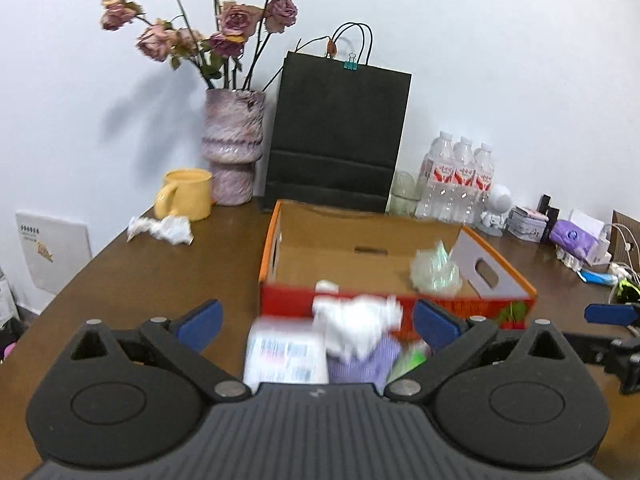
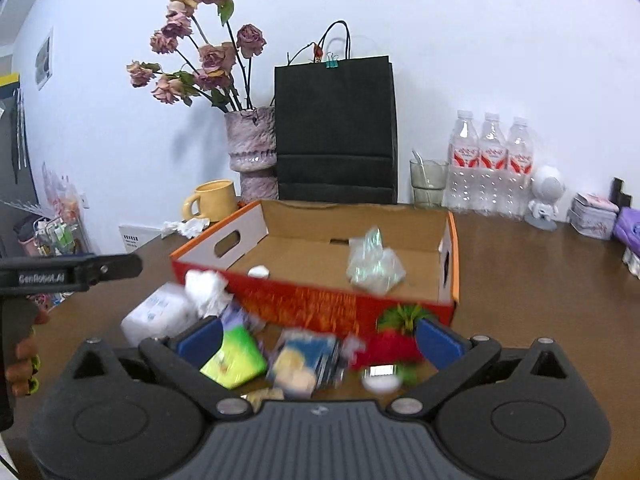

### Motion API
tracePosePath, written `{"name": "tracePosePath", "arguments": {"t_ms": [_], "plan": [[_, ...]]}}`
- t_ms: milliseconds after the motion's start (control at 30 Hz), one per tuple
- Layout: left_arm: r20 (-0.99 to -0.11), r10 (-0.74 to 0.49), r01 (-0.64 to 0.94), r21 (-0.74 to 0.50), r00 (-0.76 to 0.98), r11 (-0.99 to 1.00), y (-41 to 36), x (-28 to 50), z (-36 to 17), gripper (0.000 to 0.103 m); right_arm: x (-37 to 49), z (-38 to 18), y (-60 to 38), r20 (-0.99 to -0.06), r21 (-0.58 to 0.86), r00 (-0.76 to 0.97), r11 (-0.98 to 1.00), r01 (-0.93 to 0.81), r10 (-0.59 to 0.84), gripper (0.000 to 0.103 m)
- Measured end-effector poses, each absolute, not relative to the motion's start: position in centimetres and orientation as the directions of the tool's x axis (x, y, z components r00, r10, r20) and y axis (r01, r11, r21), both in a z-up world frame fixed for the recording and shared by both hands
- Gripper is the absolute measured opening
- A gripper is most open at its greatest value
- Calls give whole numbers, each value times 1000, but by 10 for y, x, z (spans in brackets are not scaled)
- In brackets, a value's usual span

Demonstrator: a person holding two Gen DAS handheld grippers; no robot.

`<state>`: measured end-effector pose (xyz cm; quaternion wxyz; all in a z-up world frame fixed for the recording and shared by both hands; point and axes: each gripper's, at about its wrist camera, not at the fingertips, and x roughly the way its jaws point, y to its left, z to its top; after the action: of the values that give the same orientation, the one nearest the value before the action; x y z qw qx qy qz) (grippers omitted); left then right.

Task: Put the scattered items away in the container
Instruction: 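Release the white container and bag into the box, withdraw both grippers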

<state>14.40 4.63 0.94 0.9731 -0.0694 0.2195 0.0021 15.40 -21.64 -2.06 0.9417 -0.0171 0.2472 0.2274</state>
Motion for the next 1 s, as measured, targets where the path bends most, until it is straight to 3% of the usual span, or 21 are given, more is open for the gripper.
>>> {"name": "tracePosePath", "arguments": {"t_ms": [300, 1000], "plan": [[-440, -17, -74, -189, 898, 979, 54, 95, -18, 103, 104, -38, -227, -435, 78, 806, 908, -411, 402, 103], [-457, -28, -72, -199, 889, 977, 43, 77, -36, 103, 88, -62, -224, -491, 127, 771, 909, -396, 405, 103]]}}
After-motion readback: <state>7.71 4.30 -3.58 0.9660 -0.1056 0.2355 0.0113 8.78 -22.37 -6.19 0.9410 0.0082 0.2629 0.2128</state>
